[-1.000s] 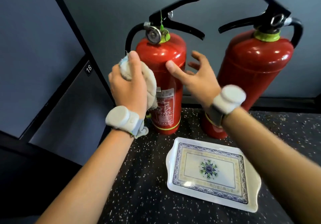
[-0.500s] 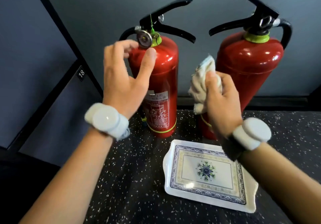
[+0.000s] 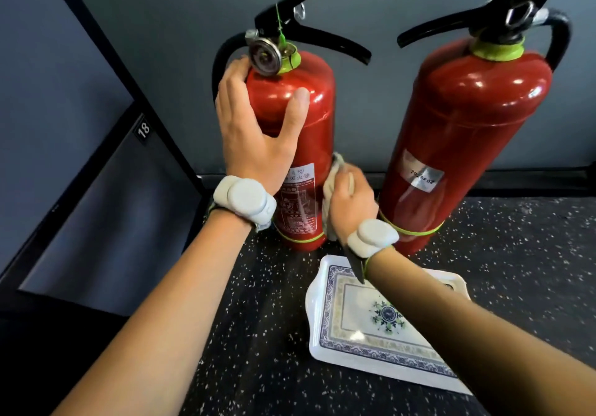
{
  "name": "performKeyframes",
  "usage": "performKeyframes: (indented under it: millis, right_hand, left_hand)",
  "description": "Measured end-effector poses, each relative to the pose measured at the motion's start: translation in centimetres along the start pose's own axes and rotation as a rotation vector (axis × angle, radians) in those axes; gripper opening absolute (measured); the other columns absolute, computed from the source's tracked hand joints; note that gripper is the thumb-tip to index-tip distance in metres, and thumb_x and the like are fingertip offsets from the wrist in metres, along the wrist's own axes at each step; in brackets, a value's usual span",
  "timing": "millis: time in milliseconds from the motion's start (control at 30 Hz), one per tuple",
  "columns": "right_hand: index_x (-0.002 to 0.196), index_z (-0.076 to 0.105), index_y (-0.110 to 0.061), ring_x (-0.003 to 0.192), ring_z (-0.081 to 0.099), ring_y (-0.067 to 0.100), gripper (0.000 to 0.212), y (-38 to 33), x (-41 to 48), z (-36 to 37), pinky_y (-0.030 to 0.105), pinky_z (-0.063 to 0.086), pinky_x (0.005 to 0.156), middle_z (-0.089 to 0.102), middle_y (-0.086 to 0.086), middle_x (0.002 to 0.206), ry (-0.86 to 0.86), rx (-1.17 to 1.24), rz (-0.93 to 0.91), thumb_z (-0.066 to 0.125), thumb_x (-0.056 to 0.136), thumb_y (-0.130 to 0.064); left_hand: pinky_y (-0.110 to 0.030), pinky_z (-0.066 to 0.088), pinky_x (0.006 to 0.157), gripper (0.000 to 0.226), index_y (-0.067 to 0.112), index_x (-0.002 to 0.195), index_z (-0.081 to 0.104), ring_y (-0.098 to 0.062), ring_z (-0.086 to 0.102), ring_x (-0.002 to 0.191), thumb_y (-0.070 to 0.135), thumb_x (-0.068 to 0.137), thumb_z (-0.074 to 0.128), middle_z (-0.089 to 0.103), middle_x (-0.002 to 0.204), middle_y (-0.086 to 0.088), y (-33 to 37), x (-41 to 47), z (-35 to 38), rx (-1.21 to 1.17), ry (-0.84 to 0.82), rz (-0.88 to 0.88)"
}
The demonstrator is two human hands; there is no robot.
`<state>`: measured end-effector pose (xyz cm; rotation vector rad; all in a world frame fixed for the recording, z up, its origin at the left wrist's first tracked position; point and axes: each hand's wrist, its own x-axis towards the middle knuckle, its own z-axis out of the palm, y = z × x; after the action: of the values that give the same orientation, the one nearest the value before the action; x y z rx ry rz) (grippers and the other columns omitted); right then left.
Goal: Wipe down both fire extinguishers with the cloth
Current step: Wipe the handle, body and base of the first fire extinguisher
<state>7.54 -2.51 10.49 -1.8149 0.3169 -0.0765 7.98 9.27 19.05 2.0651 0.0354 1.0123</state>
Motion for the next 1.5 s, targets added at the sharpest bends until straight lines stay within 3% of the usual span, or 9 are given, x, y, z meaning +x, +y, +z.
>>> performKeyframes:
  millis: [100, 334, 467, 634, 801, 1068, 1201, 1301, 1502]
  right_hand:
    - [0.132, 0.066, -0.028, 0.121, 0.063, 0.03, 0.034, -0.7, 0.3, -0.3, 0.024, 0.034, 0.085, 0.071, 0.004, 0.129, -0.055, 0.011, 0.071, 0.043, 0.109, -0.039]
    - [0.112, 0.07, -0.031, 0.101, 0.069, 0.011, 0.024, -7.3, 2.3, -1.2, 0.031, 0.052, 0.094, 0.074, -0.012, 0.099, 0.069, 0.277, -0.299, 0.047, 0.108, -0.037]
    - [0.118, 0.068, -0.026, 0.107, 0.064, 0.022, 0.03, -0.2, 3.9, 0.1, 0.028, 0.044, 0.091, 0.071, -0.004, 0.107, -0.047, 0.003, -0.109, 0.04, 0.11, -0.034]
    - [0.132, 0.064, -0.021, 0.117, 0.064, 0.027, 0.04, 10.4, 4.4, 1.4, 0.039, 0.047, 0.106, 0.069, 0.007, 0.127, -0.335, -0.274, 0.214, 0.037, 0.11, -0.039]
    - [0.12, 0.068, -0.032, 0.121, 0.066, 0.034, 0.03, 12.6, 3.9, 2.8, 0.045, 0.046, 0.111, 0.072, 0.006, 0.126, -0.246, -0.23, 0.355, 0.043, 0.105, -0.04]
    - [0.115, 0.076, -0.029, 0.107, 0.069, 0.017, 0.032, 1.4, 1.9, -0.1, 0.038, 0.052, 0.103, 0.077, -0.005, 0.106, -0.039, 0.174, 0.072, 0.057, 0.102, -0.051]
    - [0.119, 0.075, -0.02, 0.107, 0.067, 0.004, 0.024, -7.1, 0.9, -2.5, 0.018, 0.049, 0.097, 0.075, -0.007, 0.111, -0.068, 0.399, -0.155, 0.055, 0.106, -0.025]
    - [0.129, 0.068, -0.023, 0.121, 0.067, 0.011, 0.03, -9.3, 0.1, -2.5, 0.035, 0.05, 0.11, 0.074, -0.003, 0.125, -0.063, 0.474, -0.306, 0.05, 0.104, -0.022]
    - [0.135, 0.065, -0.027, 0.116, 0.062, 0.015, 0.035, -2.5, 0.6, 0.1, 0.029, 0.043, 0.098, 0.07, -0.005, 0.123, -0.015, 0.19, -0.062, 0.042, 0.11, -0.034]
  left_hand:
    - [-0.033, 0.043, 0.11, 0.07, 0.007, 0.142, 0.047, -0.022, 0.048, 0.135, 0.052, 0.092, 0.063, 0.051, 0.144, -0.008, 0.0, 0.0, 0.3, 0.002, 0.028, 0.002]
    - [-0.037, 0.048, 0.104, 0.07, 0.005, 0.141, 0.048, -0.024, 0.052, 0.131, 0.053, 0.093, 0.062, 0.053, 0.141, -0.01, -0.4, 0.0, 0.5, -0.006, 0.046, 0.037]
    - [-0.04, 0.046, 0.106, 0.072, 0.004, 0.141, 0.048, -0.025, 0.053, 0.13, 0.057, 0.092, 0.06, 0.054, 0.139, -0.011, -0.5, 0.1, 0.6, -0.01, 0.063, 0.047]
    - [-0.039, 0.047, 0.105, 0.069, 0.005, 0.14, 0.049, -0.025, 0.053, 0.129, 0.053, 0.092, 0.062, 0.055, 0.138, -0.011, -0.5, -0.1, 0.9, -0.008, 0.065, 0.041]
    - [-0.035, 0.047, 0.105, 0.069, 0.006, 0.142, 0.047, -0.024, 0.053, 0.13, 0.052, 0.092, 0.062, 0.053, 0.14, -0.01, -0.5, -0.1, 0.6, -0.018, 0.042, 0.034]
    - [-0.04, 0.047, 0.105, 0.067, 0.006, 0.14, 0.049, -0.024, 0.052, 0.131, 0.051, 0.092, 0.063, 0.053, 0.14, -0.009, -0.4, -0.1, 0.7, -0.016, 0.051, 0.022]
    - [-0.035, 0.047, 0.105, 0.068, 0.006, 0.141, 0.048, -0.023, 0.052, 0.13, 0.052, 0.092, 0.062, 0.053, 0.14, -0.009, -0.3, 0.0, 0.5, -0.016, 0.044, 0.024]
    - [-0.028, 0.046, 0.103, 0.07, 0.007, 0.142, 0.047, -0.021, 0.052, 0.129, 0.053, 0.092, 0.061, 0.052, 0.14, -0.009, -0.2, 0.0, 0.4, -0.025, 0.031, 0.012]
    - [-0.039, 0.047, 0.106, 0.07, 0.006, 0.142, 0.046, -0.024, 0.051, 0.132, 0.054, 0.093, 0.062, 0.051, 0.141, -0.009, -0.7, 0.0, 0.1, -0.021, 0.009, 0.039]
